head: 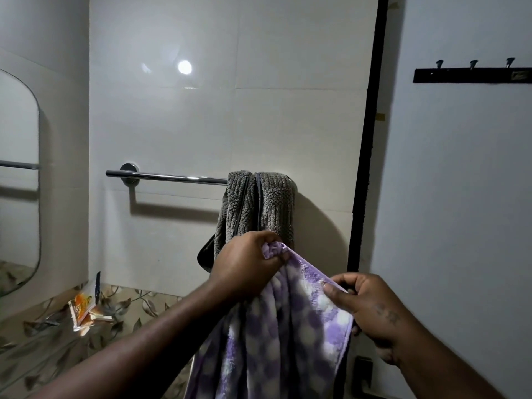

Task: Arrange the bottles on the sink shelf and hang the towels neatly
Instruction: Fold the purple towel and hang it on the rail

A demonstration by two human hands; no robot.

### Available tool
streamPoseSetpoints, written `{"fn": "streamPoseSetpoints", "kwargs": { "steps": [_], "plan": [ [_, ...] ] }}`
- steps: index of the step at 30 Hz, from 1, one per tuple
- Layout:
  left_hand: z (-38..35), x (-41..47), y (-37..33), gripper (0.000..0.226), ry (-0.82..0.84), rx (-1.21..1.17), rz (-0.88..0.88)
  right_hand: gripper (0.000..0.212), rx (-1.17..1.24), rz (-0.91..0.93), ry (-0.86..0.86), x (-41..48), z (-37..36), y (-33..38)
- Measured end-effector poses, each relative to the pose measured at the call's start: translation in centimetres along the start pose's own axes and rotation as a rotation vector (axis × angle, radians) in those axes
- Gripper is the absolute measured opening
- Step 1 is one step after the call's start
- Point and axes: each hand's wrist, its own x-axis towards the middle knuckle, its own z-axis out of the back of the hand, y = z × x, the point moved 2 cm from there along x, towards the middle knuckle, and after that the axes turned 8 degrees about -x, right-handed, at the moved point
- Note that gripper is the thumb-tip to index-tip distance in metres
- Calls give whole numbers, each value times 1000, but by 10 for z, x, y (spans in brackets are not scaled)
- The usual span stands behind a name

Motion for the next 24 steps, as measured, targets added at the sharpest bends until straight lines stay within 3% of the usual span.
{"fn": "streamPoseSetpoints", "kwargs": {
  "steps": [4, 7, 12, 17, 19, 22, 24],
  "plan": [
    [0, 1, 3, 34, -22, 16, 5, 4, 221, -4, -183, 1, 6, 4],
    [1, 2, 5, 33, -29, 15, 21, 4, 200, 67, -262, -2, 11, 7],
    [0, 2, 4, 36, -29, 28, 33, 16, -459, 217, -364, -5, 23, 6],
    [-3, -1, 4, 37, -32, 37, 29, 12, -722, 269, -354, 1, 28, -1],
    [-2, -1, 4, 36, -37, 37, 35, 13, -571, 236, -302, 5, 27, -2],
    [-4, -1, 6, 40, -28, 38, 56, 11, 44, 123, -23, 3, 12, 5],
    [-8, -1, 6, 41, -2, 18, 76, 3, 287, 66, 150, -3, -6, 11]
  ]
}}
